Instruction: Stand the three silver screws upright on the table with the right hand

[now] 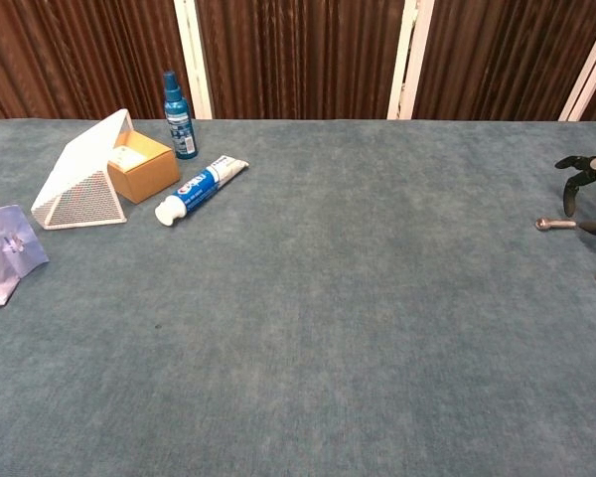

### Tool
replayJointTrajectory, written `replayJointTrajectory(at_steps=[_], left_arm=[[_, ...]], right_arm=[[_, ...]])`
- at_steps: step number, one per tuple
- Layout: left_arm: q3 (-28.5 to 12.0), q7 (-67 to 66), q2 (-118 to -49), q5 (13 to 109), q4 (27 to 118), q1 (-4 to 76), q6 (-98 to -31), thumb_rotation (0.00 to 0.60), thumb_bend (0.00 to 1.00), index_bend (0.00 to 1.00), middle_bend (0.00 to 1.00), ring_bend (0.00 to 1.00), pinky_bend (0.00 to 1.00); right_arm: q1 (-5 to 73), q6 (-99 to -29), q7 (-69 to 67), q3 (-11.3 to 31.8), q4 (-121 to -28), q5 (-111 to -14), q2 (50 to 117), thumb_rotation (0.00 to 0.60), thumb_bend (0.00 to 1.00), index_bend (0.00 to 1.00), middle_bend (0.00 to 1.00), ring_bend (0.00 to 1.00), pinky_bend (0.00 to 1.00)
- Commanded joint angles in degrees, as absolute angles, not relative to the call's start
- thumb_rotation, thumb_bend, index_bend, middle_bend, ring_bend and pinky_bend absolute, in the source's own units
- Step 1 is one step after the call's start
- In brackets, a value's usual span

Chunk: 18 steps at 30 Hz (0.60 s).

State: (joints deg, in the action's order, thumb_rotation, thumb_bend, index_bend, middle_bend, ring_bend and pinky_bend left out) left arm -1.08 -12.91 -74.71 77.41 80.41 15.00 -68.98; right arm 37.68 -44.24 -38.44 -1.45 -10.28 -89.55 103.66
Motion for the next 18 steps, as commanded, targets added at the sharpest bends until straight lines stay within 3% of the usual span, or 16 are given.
replayJointTrajectory(at_steps=[1,18], left_arm=[[-1.1,-12.9,-74.7,77.4,80.4,15.0,-69.0,0.6,0.48,0.0,0.0,0.0,0.06],[-1.3,-12.8,-74.7,76.8,80.2,15.1,-68.5,0.6,0.47,0.0,0.0,0.0,0.06]], right_arm=[[37.8,-44.1,-38.1,-1.6,-10.1,-89.6,103.7,0.6,0.49,0.56,0.11,0.0,0.0],[38.5,-42.0,-37.3,-1.4,-9.4,-89.4,104.7,0.6,0.49,0.57,0.12,0.0,0.0]])
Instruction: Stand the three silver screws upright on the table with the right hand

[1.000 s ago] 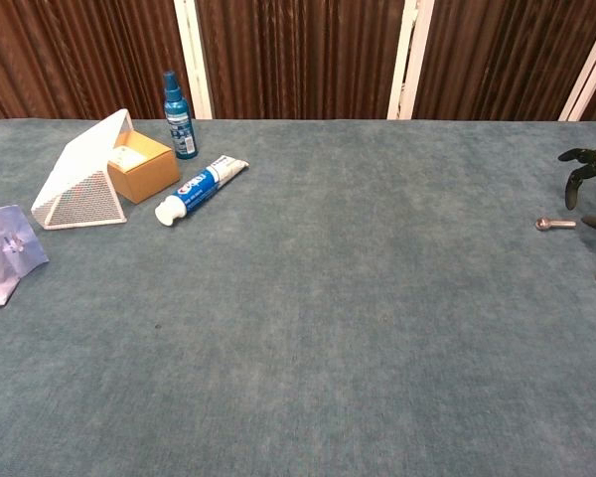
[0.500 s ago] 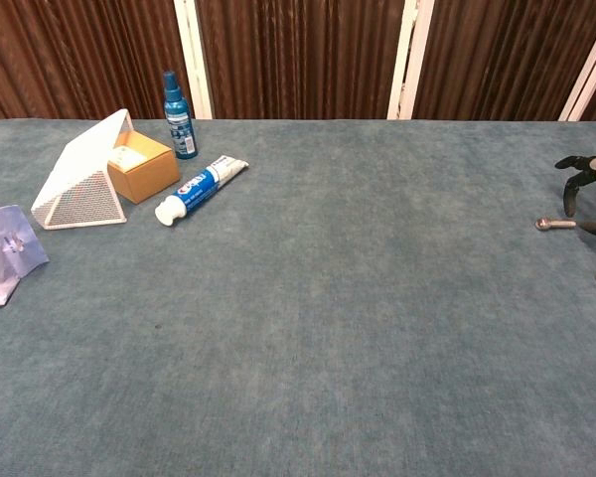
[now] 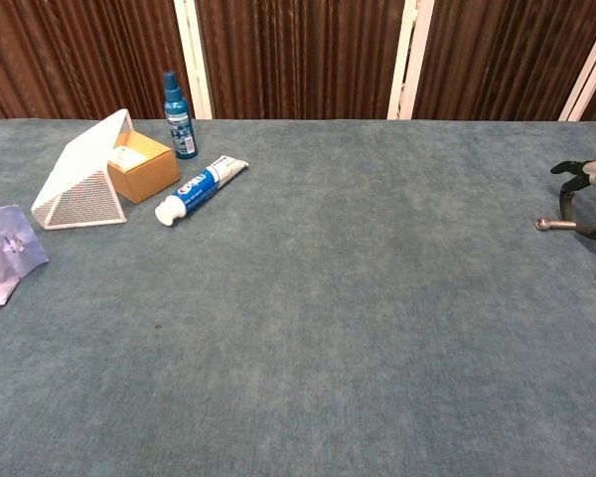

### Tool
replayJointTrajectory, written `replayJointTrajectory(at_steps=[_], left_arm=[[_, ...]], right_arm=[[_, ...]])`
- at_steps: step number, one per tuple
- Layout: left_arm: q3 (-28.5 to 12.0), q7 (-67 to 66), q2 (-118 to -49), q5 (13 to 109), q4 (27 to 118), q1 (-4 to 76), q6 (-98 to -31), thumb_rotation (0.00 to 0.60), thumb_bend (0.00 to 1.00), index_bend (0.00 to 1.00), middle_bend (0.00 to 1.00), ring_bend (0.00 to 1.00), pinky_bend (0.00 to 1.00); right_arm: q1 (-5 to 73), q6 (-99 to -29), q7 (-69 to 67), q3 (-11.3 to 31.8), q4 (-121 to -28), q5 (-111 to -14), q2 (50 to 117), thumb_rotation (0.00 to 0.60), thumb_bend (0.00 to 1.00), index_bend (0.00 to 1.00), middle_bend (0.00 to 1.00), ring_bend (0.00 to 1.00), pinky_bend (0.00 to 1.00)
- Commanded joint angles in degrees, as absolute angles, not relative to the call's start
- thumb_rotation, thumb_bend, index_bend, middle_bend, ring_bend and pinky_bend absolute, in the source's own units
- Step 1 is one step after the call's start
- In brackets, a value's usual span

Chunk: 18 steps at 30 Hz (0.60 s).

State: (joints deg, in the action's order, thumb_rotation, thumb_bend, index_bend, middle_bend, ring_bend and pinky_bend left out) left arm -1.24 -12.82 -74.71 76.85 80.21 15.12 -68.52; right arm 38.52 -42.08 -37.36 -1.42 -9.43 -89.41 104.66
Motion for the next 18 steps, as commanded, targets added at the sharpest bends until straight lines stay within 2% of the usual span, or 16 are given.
replayJointTrajectory(at_steps=[1,18], left_arm=[[-1.3,-12.8,-74.7,76.8,80.2,15.1,-68.5,0.6,0.48,0.0,0.0,0.0,0.06],[-1.3,-13.1,-74.4,76.1,80.5,15.3,-67.8,0.6,0.48,0.0,0.0,0.0,0.06]], right_arm=[[38.6,-42.0,-37.3,-1.4,-9.4,-89.4,104.7,0.6,0.49,0.57,0.12,0.0,0.0],[38.9,-41.4,-36.8,-1.5,-8.9,-89.5,105.7,0.6,0.49,0.61,0.13,0.0,0.0]])
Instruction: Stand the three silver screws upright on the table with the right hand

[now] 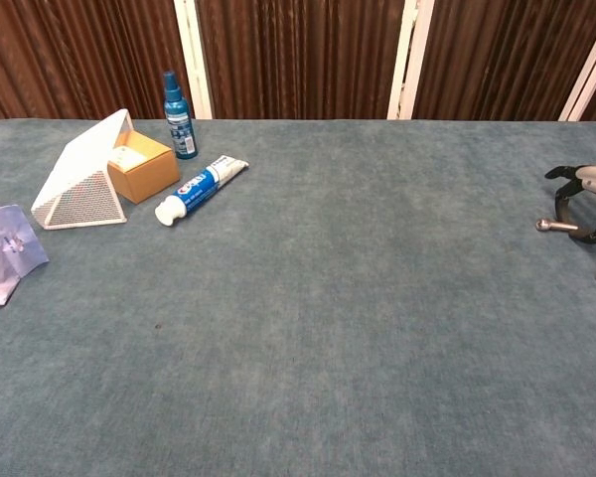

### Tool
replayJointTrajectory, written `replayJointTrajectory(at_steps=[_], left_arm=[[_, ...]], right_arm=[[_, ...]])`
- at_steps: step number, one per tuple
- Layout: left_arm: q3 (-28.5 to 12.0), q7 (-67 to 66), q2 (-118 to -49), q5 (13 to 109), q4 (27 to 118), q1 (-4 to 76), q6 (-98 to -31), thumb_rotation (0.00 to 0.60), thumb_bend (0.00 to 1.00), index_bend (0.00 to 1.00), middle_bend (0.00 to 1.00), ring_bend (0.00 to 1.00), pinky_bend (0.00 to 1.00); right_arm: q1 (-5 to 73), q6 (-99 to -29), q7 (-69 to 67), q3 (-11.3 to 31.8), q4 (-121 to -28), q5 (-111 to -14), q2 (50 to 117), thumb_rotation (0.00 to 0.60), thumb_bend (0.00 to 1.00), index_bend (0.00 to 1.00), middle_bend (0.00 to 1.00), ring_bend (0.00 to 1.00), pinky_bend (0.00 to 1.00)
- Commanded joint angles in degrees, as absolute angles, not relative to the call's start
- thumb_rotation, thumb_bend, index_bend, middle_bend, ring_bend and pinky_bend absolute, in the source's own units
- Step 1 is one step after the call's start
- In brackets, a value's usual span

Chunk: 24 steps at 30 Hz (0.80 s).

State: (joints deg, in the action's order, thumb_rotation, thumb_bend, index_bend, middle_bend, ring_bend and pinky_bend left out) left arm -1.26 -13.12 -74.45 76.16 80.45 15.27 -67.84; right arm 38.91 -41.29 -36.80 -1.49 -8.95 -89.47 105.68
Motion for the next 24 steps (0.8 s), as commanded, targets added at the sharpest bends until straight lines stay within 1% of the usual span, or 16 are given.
replayJointTrajectory(at_steps=[1,11,24], left_arm=[[-1.2,-13.1,-74.4,76.1,80.5,15.3,-67.8,0.6,0.48,0.0,0.0,0.0,0.06],[-1.2,-13.1,-74.4,76.0,80.6,15.3,-67.6,0.6,0.48,0.0,0.0,0.0,0.05],[-0.9,-13.1,-74.1,77.0,81.3,15.1,-68.4,0.6,0.48,0.0,0.0,0.0,0.06]], right_arm=[[38.9,-41.4,-36.8,-1.5,-8.9,-89.5,105.7,0.6,0.49,0.62,0.13,0.0,0.0],[38.6,-43.0,-36.3,-1.3,-9.0,-89.4,105.3,0.6,0.49,0.64,0.13,0.0,0.0],[37.1,-50.0,-32.3,-2.2,-10.6,-90.7,102.6,0.6,0.49,0.63,0.13,0.0,0.0]])
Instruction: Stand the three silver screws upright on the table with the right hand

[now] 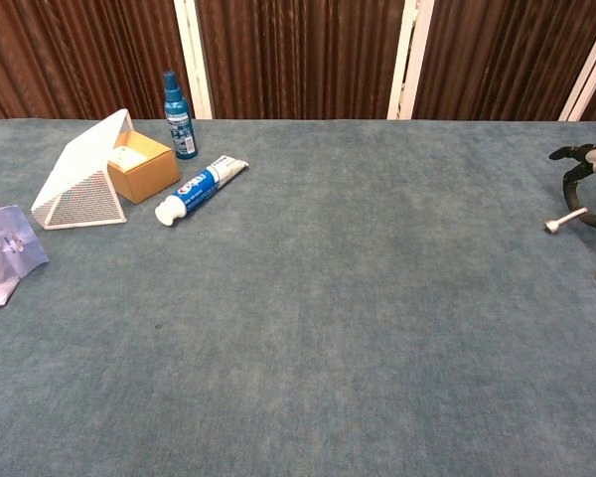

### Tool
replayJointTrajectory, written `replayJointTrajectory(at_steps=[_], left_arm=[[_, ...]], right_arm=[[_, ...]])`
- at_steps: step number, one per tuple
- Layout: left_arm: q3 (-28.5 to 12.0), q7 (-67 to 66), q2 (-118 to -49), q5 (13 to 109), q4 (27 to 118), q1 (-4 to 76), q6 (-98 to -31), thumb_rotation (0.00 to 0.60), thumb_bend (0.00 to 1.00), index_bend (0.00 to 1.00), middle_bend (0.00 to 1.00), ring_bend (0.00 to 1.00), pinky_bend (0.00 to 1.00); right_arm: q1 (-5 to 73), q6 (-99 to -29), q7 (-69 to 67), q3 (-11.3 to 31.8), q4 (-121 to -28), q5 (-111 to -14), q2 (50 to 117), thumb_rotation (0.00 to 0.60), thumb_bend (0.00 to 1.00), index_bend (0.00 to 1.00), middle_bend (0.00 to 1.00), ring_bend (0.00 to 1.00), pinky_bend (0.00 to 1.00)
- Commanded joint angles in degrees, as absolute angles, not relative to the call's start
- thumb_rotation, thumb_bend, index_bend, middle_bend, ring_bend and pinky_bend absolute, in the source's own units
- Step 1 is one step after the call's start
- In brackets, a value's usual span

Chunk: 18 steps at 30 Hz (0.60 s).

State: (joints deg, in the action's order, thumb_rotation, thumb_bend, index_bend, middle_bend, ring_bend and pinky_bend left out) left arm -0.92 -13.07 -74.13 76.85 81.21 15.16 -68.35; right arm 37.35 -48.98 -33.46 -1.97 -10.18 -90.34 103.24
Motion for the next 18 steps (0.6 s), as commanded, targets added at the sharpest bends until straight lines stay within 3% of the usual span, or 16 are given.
replayJointTrajectory(at_steps=[1,18], left_arm=[[-0.8,-13.0,-74.0,77.1,81.4,15.1,-68.6,0.6,0.48,0.0,0.0,0.0,0.06],[-0.5,-12.5,-73.5,78.0,82.1,14.8,-69.2,0.6,0.48,0.0,0.0,0.0,0.06]], right_arm=[[36.9,-50.8,-31.5,-2.3,-10.9,-90.8,102.2,0.6,0.49,0.63,0.13,0.0,0.0],[36.1,-53.8,-19.5,-3.0,-14.7,-91.6,100.3,0.6,0.49,0.62,0.13,0.0,0.0]])
